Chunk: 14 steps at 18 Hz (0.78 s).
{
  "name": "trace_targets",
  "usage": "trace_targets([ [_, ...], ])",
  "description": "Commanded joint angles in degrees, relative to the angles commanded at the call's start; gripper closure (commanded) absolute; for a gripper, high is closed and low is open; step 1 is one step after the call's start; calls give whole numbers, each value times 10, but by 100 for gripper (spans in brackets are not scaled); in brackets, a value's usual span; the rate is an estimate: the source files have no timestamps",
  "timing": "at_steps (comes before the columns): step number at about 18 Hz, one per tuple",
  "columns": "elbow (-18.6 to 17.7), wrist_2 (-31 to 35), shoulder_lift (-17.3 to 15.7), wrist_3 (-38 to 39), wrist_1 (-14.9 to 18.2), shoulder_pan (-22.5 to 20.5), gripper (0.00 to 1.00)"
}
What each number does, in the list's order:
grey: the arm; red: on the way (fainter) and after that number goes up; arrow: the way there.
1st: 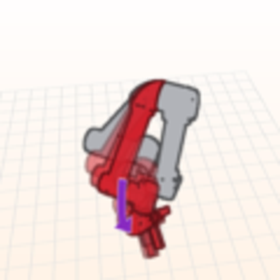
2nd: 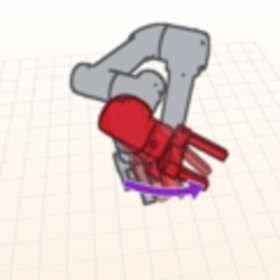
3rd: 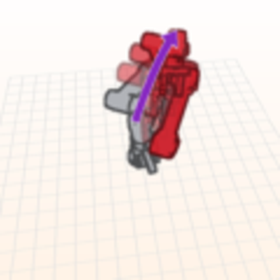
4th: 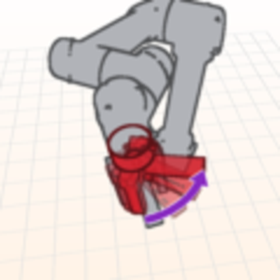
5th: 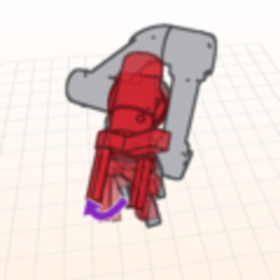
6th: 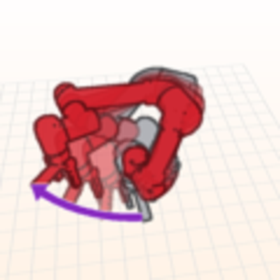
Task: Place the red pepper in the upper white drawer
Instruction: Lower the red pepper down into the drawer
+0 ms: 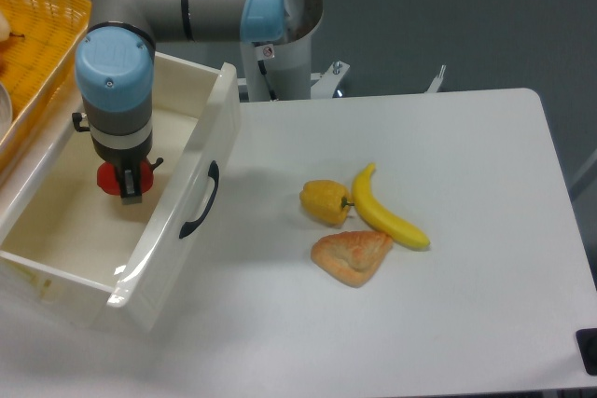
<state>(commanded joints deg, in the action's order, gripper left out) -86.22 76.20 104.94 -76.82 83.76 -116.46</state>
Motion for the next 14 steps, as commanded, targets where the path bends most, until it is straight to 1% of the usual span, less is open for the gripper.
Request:
trace_targets([
  [1, 0, 0, 0, 0, 0, -1, 73],
  [2, 0, 0, 0, 0, 0, -1, 68],
  [3, 0, 0, 0, 1, 0, 0, 60],
  [5, 0, 0, 0, 0, 0, 0, 57],
  [7, 0, 0, 0, 0, 0, 0, 47],
  [11, 2, 0, -1, 0, 0, -1, 37],
  [13, 3, 0, -1, 0, -5, -1, 29],
  [14, 1, 0, -2, -1, -16, 0, 21],
])
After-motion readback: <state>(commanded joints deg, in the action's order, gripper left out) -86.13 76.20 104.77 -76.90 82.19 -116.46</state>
